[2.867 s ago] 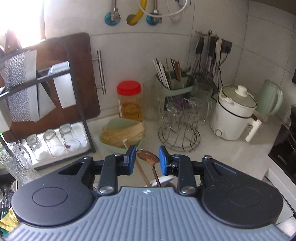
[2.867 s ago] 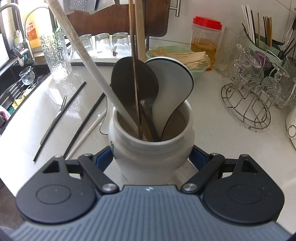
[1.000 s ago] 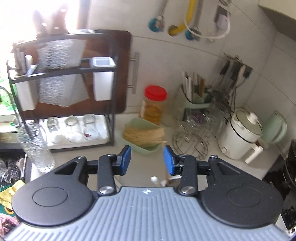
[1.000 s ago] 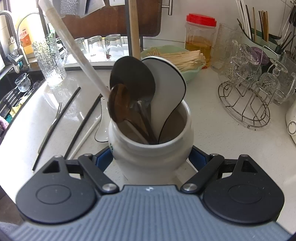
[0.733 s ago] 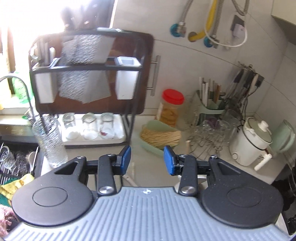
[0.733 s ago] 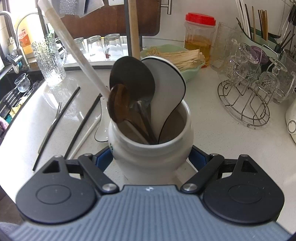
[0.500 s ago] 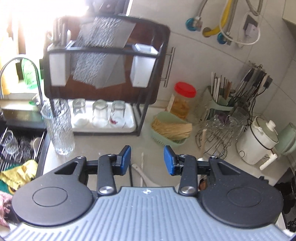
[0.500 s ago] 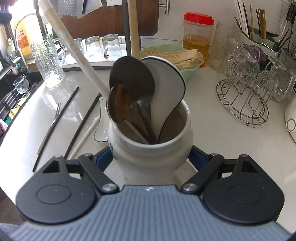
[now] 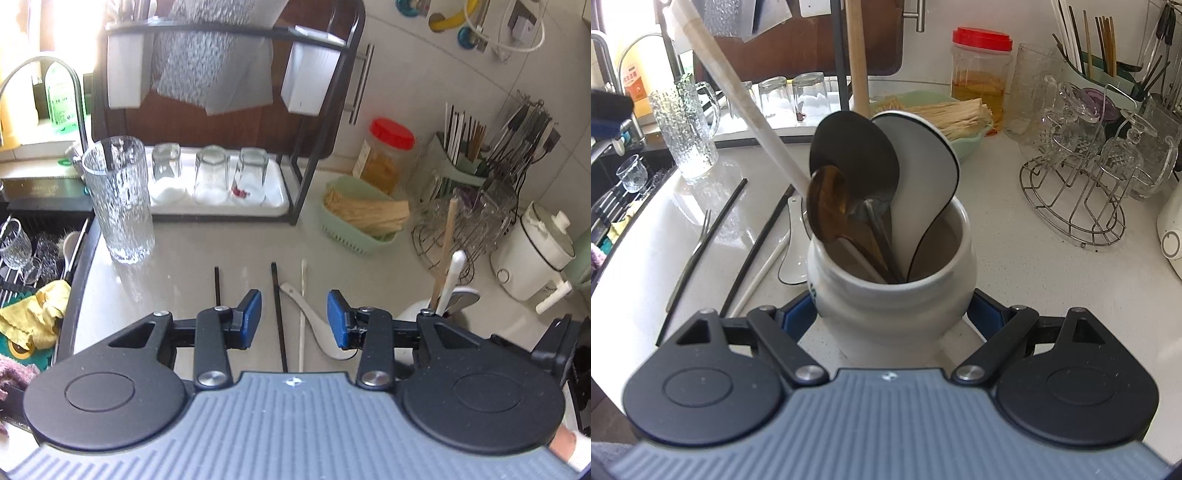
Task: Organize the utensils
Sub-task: 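Move the open left tool over the black chopsticks on the counter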
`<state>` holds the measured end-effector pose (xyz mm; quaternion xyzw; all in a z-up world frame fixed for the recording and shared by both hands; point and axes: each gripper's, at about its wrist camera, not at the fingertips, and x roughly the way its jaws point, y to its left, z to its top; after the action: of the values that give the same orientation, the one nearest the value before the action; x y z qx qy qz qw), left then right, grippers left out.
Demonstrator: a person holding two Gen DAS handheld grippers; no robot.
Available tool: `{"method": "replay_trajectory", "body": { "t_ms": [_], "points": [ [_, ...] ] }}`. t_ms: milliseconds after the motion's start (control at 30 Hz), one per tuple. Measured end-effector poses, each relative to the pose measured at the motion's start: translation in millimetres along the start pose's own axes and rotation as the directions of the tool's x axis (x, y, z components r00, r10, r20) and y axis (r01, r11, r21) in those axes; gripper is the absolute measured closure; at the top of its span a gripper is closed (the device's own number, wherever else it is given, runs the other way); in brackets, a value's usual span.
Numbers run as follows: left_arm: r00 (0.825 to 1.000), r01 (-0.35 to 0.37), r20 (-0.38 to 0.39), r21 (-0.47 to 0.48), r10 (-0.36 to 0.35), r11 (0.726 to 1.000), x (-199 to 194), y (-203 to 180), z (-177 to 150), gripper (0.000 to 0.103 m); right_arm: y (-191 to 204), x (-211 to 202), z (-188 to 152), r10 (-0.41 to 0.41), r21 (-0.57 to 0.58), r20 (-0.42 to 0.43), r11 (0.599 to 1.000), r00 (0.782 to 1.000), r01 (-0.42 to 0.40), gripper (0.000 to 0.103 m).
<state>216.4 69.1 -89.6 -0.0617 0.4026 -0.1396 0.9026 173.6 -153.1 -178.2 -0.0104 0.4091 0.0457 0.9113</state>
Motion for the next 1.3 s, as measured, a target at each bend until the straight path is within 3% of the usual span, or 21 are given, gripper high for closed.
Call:
{"method": "replay_trajectory", "body": {
  "t_ms": [400,567,1067,1300],
  "points": [
    [0.997,-0.012,-0.079,0.012,0.012,1.0,41,14,-16,0.058,2,0,-2,-0.014,0.015,0.016,1.0,1.0,0.014,0.013],
    [0.993,-0.011,-0.118,-0.027,0.008,1.0,62,29,-21,0.058,1,-1,-3,-0.012,0.015,0.02,1.0,1.0,0.011,0.013],
    [0.981,-0.078,-0.178,-0.003,0.077,0.997,131,72,-22,0.055,1,1,-3,-0.032,0.015,0.037,0.999,0.999,0.031,0.013],
    [0.981,-0.097,-0.172,-0.042,0.089,0.994,142,85,-16,0.067,3,2,-2,-0.048,0.023,0.029,0.999,0.998,0.048,0.013]
  ]
}}
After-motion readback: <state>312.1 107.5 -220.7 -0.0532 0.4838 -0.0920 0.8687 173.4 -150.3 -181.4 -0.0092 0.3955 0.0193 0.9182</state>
